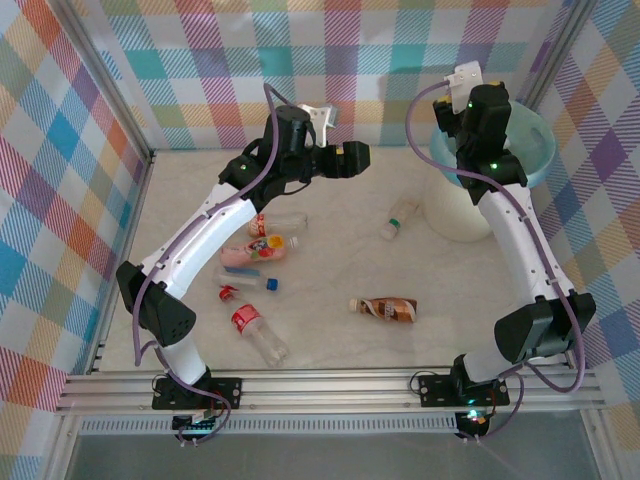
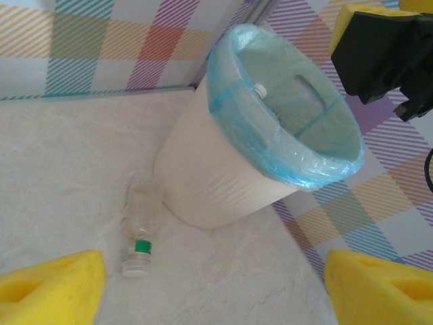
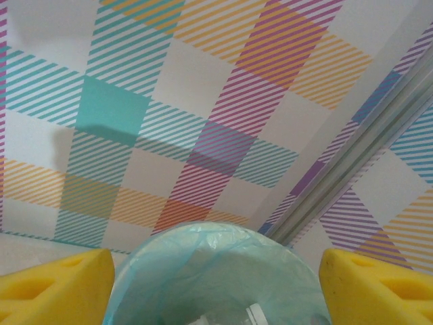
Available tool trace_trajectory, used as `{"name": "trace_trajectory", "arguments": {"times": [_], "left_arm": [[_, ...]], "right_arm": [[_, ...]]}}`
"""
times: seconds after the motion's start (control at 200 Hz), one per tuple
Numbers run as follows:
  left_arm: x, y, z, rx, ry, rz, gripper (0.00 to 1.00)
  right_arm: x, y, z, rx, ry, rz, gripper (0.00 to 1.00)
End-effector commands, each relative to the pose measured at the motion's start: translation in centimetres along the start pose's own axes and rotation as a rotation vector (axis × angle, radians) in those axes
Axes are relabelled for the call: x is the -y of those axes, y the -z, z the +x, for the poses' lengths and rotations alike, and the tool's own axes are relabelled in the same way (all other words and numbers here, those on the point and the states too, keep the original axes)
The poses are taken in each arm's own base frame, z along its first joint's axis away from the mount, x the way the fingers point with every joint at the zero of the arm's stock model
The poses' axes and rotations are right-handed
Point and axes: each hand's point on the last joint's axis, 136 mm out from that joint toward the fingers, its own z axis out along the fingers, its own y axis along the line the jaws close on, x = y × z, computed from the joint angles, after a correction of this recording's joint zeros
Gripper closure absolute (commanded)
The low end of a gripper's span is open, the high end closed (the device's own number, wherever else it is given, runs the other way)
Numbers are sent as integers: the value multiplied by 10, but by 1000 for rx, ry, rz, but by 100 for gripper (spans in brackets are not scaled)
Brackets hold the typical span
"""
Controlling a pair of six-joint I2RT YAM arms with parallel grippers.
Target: Put the plastic bottles in the bin
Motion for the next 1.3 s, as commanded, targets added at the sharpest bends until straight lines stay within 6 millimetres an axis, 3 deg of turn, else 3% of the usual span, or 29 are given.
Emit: {"name": "trace_trajectory", "arguments": {"times": [0.0,0.235,0.395,0.57,0.695,0.83,1.1,1.295], "left_arm": [[5,9,0,1,-22,-2,16],[8,12,-1,-1,-23,0,16],[9,20,-1,-6,-32,-5,16],[4,33,0,-3,-61,-50,16],[-7,43,6,8,-70,-102,16],[-18,58,18,9,-83,-152,15],[-66,102,66,-13,-98,-339,15],[-111,158,102,-1,-96,-542,15]], "right_arm": [[4,8,-13,23,-47,-28,21],[-5,16,-20,20,-94,-117,20],[-8,32,-35,68,-154,-182,22],[-35,57,-53,111,-176,-317,22],[-65,81,-57,128,-149,-414,22],[-100,109,-47,131,-128,-516,23],[-194,170,13,41,-106,-853,24],[-269,218,48,-140,-223,-1080,25]]}}
